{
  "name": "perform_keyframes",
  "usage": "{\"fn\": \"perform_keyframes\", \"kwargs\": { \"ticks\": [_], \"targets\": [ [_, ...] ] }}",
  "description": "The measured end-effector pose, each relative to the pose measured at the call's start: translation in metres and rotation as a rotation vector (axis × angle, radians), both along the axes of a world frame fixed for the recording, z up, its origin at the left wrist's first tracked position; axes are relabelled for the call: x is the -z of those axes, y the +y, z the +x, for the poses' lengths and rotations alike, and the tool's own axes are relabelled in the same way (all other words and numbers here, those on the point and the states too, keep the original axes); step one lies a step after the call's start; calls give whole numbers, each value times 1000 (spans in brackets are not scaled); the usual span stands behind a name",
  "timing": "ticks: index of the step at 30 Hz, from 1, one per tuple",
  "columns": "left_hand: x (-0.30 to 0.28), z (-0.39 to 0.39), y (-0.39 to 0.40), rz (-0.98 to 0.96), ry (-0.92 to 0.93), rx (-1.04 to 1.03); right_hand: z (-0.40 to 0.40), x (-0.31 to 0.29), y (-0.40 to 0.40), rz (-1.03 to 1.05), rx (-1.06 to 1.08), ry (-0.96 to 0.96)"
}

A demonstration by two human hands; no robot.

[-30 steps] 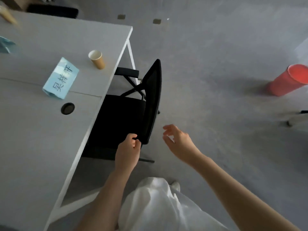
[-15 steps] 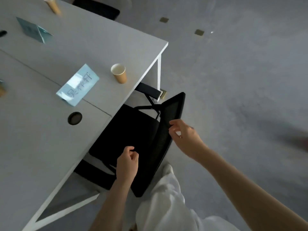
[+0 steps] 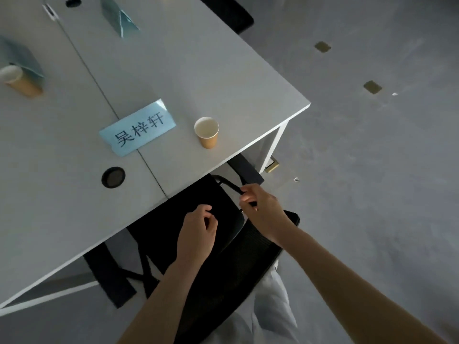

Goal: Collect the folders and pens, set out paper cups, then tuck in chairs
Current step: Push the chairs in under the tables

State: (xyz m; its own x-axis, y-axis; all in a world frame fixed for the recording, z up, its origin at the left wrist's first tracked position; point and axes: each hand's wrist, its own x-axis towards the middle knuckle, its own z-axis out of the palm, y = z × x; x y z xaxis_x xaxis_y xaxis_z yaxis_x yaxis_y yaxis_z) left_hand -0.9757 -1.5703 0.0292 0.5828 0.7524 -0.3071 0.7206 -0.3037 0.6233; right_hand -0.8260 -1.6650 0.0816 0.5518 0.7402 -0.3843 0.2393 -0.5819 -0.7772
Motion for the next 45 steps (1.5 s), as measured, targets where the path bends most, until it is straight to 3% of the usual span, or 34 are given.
{"fn": "perform_keyframes", "kwargs": {
  "ticks": [12, 16, 24, 32, 38, 45],
  "targets": [
    [17, 75, -7, 100, 106, -324, 132, 39, 85, -18, -164, 91],
    [22, 85, 9, 147, 161, -327, 146, 49, 115, 7, -150, 126],
    [74, 106, 103, 301, 323, -305, 150, 93, 189, 35, -244, 21],
    [118, 97, 123, 263, 443, -243, 146, 121, 214, 142, -266, -24],
    [117, 102, 125, 267, 460, -253, 136, 123, 222, 180, -242, -43],
    [116, 113, 191, 304, 404, -262, 150, 115, 293, 207, -146, -67]
  ]
}}
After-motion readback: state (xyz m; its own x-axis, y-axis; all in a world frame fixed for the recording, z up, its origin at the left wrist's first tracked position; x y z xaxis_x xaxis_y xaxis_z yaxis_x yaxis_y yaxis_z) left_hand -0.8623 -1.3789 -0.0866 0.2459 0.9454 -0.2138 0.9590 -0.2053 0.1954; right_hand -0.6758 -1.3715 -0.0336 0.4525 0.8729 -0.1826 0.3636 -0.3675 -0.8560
